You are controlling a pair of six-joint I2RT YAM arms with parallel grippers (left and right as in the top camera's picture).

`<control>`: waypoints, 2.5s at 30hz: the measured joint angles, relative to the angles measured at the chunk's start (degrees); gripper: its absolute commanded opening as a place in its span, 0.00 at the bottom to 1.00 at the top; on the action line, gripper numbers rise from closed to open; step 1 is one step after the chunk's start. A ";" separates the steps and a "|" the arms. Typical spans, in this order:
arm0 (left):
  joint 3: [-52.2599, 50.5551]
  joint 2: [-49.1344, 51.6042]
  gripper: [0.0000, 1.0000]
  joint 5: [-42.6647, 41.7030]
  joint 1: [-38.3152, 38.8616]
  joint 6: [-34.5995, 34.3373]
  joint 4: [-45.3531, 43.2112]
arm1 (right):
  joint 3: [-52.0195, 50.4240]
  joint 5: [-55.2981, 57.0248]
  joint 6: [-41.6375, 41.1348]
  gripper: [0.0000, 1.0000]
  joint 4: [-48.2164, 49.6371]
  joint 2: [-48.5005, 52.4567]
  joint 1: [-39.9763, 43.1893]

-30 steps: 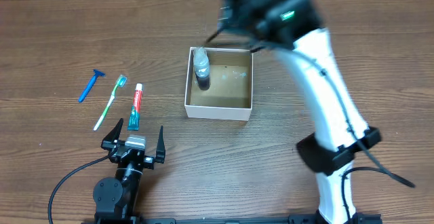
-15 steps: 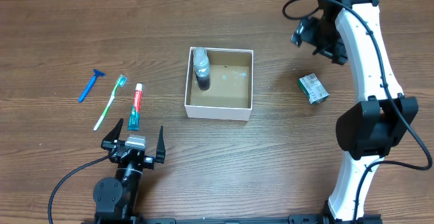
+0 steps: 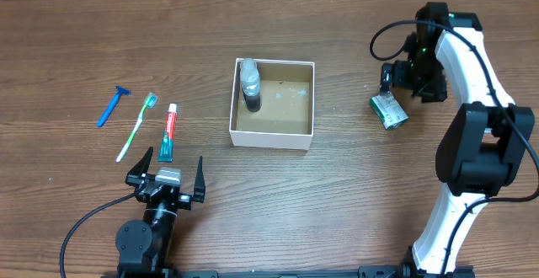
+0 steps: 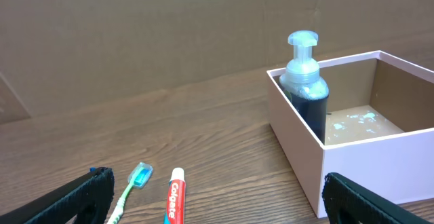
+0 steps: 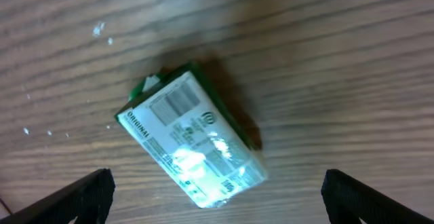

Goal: Pack container
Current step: 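Move the right gripper to the green soap box and grasp it, then place the green soap box into the box beside the bottle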

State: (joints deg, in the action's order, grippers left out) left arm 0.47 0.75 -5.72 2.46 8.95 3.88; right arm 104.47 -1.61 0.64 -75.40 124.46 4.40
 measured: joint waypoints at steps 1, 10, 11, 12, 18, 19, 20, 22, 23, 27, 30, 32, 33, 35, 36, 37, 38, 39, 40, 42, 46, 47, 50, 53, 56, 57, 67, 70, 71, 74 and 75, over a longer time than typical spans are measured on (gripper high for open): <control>0.00 0.00 1.00 0.00 0.00 0.00 0.00 | -1.07 -0.52 0.96 1.00 0.98 0.00 -0.15; 0.00 0.00 1.00 0.00 0.00 0.00 0.00 | -10.56 -4.11 6.12 0.92 7.10 0.00 -0.74; 0.00 0.00 1.00 0.00 0.00 0.00 0.00 | -10.73 -4.09 6.16 0.91 7.32 0.00 -0.74; 0.00 0.00 1.00 0.00 0.00 0.00 0.00 | -10.91 -3.93 6.23 0.88 7.58 0.00 -0.74; 0.00 0.00 1.00 0.00 0.00 0.00 0.00 | -13.92 -0.44 5.31 0.66 11.45 -0.48 -1.68; 0.00 0.00 1.00 0.00 0.00 0.00 0.00 | -14.51 1.03 4.70 0.63 12.20 -0.72 -2.29; 0.00 0.00 1.00 0.00 0.00 0.00 0.00 | -14.69 1.97 4.35 0.60 12.61 -0.76 -2.75; 0.00 0.00 1.00 0.00 0.00 0.00 0.00 | -14.86 3.58 3.50 0.55 13.42 -0.76 -3.91; 0.00 0.00 1.00 0.00 0.00 0.00 0.00 | -14.86 4.22 3.21 0.49 13.84 -0.81 -4.63; 0.00 0.00 1.00 0.00 0.00 0.00 0.00 | -14.91 6.95 1.33 0.45 15.28 -1.14 -7.67; 0.00 0.00 1.00 0.00 0.00 0.00 0.00 | -14.91 7.85 -0.33 0.43 15.47 -1.18 -8.96; 0.00 0.00 1.00 0.00 0.00 0.00 0.00 | -14.67 7.98 -1.57 0.43 14.97 -1.18 -9.33; 0.00 0.00 1.00 0.00 0.00 0.00 0.00 | -14.36 7.58 -2.32 0.42 13.97 -1.18 -9.55; 0.00 0.00 1.00 0.00 0.00 0.00 0.00 | -12.85 6.82 -3.45 0.42 10.95 -0.87 -9.81; 0.00 0.00 1.00 0.00 0.00 0.00 0.00 | -11.26 6.21 -3.80 0.42 8.94 -0.57 -10.01; 0.00 0.00 1.00 0.00 0.00 0.00 0.00 | -9.88 5.81 -4.09 0.42 7.58 -0.42 -10.08; 0.00 0.00 1.00 0.00 0.00 0.00 0.00 | -6.45 4.90 -4.48 0.42 5.22 -0.07 -10.08; 0.00 0.00 1.00 0.02 0.00 0.00 0.00 | -2.64 3.91 -4.74 0.42 2.40 0.15 -10.08; 0.00 -0.02 1.00 0.00 0.00 0.00 0.02 | 1.01 3.19 -5.03 0.42 -0.26 0.24 -10.08; 0.00 0.00 1.00 0.02 0.00 0.00 0.00 | 9.77 0.74 -5.22 0.43 -5.38 0.35 -10.08; 0.00 0.00 1.00 0.00 0.00 0.00 0.00 | 26.32 -6.38 -5.55 0.42 -13.14 0.33 -10.29; 0.00 0.00 1.00 0.00 0.00 0.02 0.00 | 30.56 -9.44 -5.53 0.42 -14.03 0.31 -10.54; 0.00 0.00 1.00 0.00 0.00 0.00 -0.02 | 38.12 -20.04 -5.86 0.43 -13.88 0.13 -12.31; 0.00 0.00 1.00 0.00 0.00 0.00 0.00 | 38.95 -25.53 -8.04 0.42 -12.00 0.13 -15.19; 0.00 0.00 1.00 0.00 0.00 0.00 0.00 | 38.82 -23.87 -12.13 0.42 -9.99 0.13 -19.50; 0.00 0.00 1.00 0.00 0.00 0.00 -0.02 | 38.38 -21.11 -14.69 0.42 -9.01 0.13 -22.21; 0.00 0.00 1.00 0.00 0.00 0.00 0.00 | 22.82 4.96 -35.50 0.42 -1.38 0.24 -37.07; 0.00 0.00 1.00 0.00 0.00 0.00 0.00 | 17.05 7.10 -37.75 0.42 2.84 0.24 -36.63; 0.00 0.00 1.00 0.00 0.00 0.00 0.00 | 15.23 7.52 -38.18 0.42 3.63 0.33 -36.52; 0.00 0.00 1.00 0.00 0.00 0.00 -0.02 | 9.49 8.44 -39.21 0.42 8.02 0.35 -36.26; 0.00 0.00 1.00 0.00 0.00 0.00 -0.02 | 8.48 8.48 -39.34 0.43 9.07 0.35 -36.26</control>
State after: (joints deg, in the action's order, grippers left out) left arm 0.47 0.75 -5.72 2.46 8.95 3.86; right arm 112.95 6.87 -38.70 -66.32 124.81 -31.86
